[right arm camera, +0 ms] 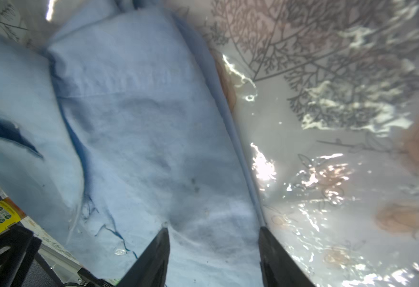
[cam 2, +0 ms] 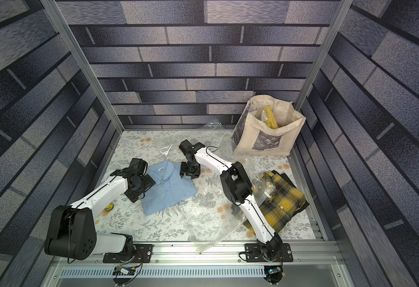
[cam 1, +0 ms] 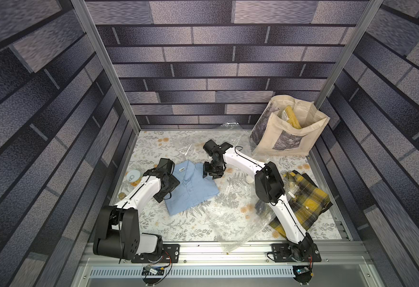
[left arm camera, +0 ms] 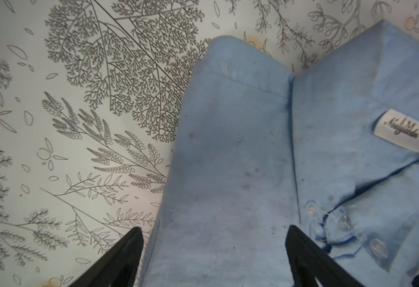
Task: Place the folded shirt into the vacuum bag
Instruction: Pick up the shirt in the vacuum bag.
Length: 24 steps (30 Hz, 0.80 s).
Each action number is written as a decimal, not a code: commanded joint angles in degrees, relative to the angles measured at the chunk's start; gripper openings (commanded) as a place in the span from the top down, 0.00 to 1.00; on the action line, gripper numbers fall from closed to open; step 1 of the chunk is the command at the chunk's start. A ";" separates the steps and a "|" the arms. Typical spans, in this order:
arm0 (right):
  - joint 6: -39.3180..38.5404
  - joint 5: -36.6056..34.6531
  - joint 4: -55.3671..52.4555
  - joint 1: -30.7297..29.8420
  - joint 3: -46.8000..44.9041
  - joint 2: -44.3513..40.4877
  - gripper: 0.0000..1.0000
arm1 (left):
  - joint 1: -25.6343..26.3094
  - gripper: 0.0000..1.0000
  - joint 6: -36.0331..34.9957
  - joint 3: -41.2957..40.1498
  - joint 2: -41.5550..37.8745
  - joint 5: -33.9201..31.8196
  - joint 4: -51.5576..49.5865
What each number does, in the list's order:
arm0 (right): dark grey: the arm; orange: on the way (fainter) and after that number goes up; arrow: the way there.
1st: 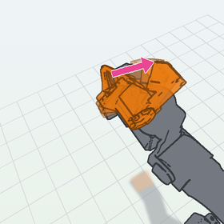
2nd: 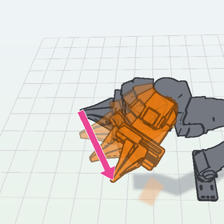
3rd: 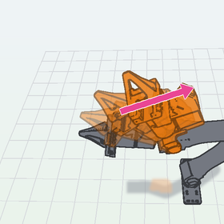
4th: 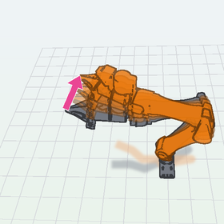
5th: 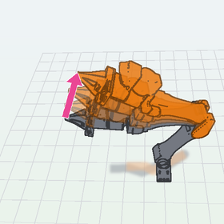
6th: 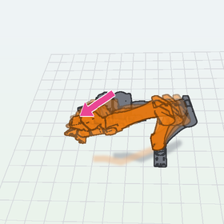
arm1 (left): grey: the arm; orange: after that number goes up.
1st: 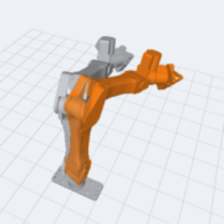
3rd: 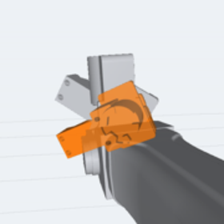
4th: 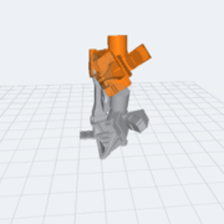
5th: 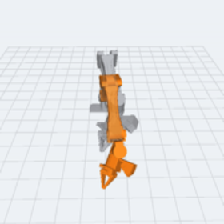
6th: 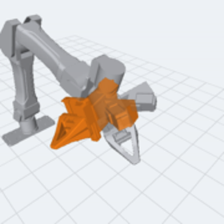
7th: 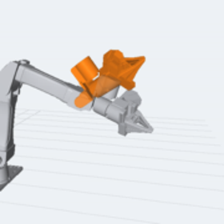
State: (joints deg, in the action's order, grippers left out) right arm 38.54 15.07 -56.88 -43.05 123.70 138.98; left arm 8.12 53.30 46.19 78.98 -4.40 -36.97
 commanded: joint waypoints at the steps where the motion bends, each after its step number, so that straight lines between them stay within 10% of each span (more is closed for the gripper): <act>1: 2.32 3.53 1.24 0.16 -0.61 1.45 0.43 | 1.07 0.09 1.81 -1.78 2.25 1.18 2.10; 24: 1.05 1.95 4.29 1.92 -10.11 -2.82 0.36 | 3.39 0.13 2.49 -5.07 3.37 2.53 5.69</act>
State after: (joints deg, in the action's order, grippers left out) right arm 39.11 16.84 -53.12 -41.32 116.11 136.66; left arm 11.60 54.94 42.92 82.98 -1.93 -31.11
